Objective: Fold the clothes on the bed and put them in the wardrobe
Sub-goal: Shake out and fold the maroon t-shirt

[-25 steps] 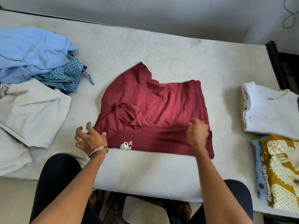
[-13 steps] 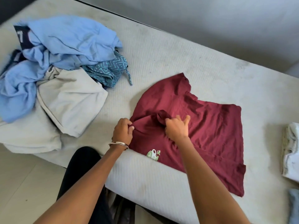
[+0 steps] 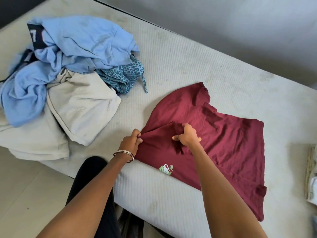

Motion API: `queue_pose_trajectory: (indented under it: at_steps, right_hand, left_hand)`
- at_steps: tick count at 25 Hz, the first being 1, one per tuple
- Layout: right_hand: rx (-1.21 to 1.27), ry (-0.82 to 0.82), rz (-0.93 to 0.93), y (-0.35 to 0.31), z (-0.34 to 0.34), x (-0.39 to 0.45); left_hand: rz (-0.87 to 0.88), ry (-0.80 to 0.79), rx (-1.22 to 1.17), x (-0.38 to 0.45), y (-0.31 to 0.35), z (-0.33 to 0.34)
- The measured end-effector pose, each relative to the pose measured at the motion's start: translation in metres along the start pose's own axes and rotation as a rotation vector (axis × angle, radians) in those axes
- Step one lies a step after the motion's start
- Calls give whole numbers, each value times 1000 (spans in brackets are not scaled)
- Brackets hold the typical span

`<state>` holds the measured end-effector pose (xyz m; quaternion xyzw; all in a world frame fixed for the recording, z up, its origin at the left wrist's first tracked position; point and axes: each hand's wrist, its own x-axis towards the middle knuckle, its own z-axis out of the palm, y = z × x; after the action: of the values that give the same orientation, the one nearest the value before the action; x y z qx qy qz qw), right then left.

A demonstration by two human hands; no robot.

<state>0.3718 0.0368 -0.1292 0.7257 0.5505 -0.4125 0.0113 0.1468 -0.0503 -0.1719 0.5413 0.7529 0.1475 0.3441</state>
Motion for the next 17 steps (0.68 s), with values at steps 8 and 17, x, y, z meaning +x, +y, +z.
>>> queue_pose_trajectory:
  at_steps: [8,17]
  right_hand:
    - [-142,196,-691,80,-13,-52]
    - [620,517,206,74,28,-86]
  left_hand:
    - [99,-225,-243,-4,-22,-17]
    - [-270,-240,-446,-10,11,-28]
